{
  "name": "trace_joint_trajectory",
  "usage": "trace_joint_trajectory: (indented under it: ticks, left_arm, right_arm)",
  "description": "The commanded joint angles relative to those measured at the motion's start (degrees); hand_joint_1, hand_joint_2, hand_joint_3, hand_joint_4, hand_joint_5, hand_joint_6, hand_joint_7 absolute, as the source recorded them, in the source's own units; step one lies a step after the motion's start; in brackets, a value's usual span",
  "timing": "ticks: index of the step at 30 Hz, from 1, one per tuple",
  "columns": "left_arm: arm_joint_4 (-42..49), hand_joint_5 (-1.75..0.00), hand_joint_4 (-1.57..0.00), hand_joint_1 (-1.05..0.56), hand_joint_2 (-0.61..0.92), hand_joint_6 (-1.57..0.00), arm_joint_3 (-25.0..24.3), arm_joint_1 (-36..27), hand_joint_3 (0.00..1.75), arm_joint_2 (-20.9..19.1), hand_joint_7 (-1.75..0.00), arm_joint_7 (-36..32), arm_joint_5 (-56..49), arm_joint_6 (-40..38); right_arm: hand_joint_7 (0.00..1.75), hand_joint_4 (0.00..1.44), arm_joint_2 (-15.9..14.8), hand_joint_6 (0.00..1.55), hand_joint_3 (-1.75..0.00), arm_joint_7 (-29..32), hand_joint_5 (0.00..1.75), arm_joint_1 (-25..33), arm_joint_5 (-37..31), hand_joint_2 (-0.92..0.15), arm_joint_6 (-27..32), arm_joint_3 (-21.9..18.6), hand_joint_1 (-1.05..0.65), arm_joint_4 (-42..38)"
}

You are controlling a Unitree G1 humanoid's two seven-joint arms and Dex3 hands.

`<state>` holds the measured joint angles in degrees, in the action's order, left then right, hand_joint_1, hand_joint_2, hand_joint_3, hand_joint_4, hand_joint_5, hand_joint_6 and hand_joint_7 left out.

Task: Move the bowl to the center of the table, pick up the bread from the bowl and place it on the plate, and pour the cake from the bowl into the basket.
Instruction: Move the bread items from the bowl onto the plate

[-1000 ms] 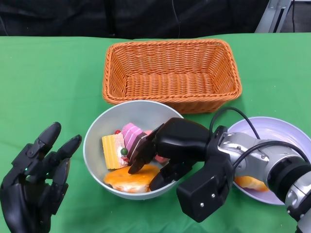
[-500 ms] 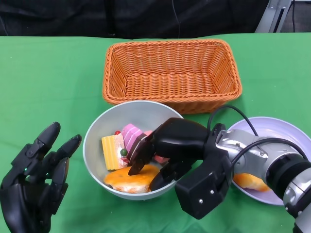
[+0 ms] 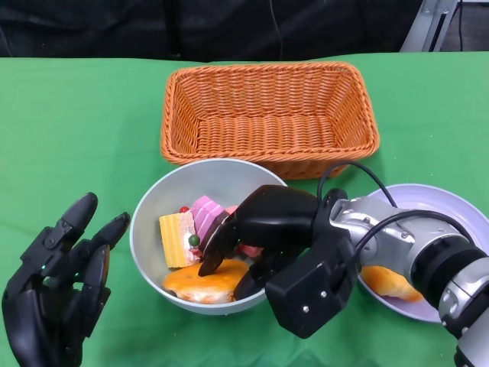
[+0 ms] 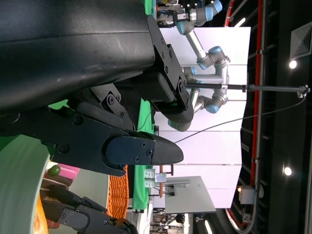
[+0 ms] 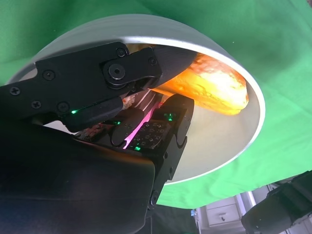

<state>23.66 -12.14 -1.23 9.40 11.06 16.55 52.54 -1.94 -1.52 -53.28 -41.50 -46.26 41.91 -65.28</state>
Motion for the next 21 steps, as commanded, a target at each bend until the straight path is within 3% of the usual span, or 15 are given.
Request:
trace_joint_trajectory:
  ticks: [1, 11, 21]
  left_arm:
    - [-0.1, 0.0, -0.96, -0.5, 0.92, -0.85, -0.6, -0.4, 0.3, -0.3, 0.0, -1.1, -0.2, 0.7]
    - [-0.1, -0.01, -0.97, -0.5, 0.92, -0.85, -0.9, -0.3, 0.31, -0.2, 0.0, -1.8, -0.8, 1.0]
    - [-0.8, 0.0, -0.96, -0.51, 0.92, -0.84, -0.9, -0.5, 0.31, 0.2, 0.0, -1.7, 0.0, 0.7]
  right_arm:
    - [0.01, 0.79, 0.8, 0.85, 0.0, -0.1, 0.03, 1.3, -3.1, -0.84, 1.8, 2.5, -0.68, -0.9]
    - [0.02, 0.83, 1.0, 0.95, 0.0, 5.5, 0.05, -0.2, -6.7, -0.79, 1.9, 5.7, -0.58, -1.4]
    - [0.01, 0.84, 1.3, 0.99, 0.0, 12.0, 0.09, -2.1, -11.8, -0.76, 3.6, 10.5, -0.58, -2.1]
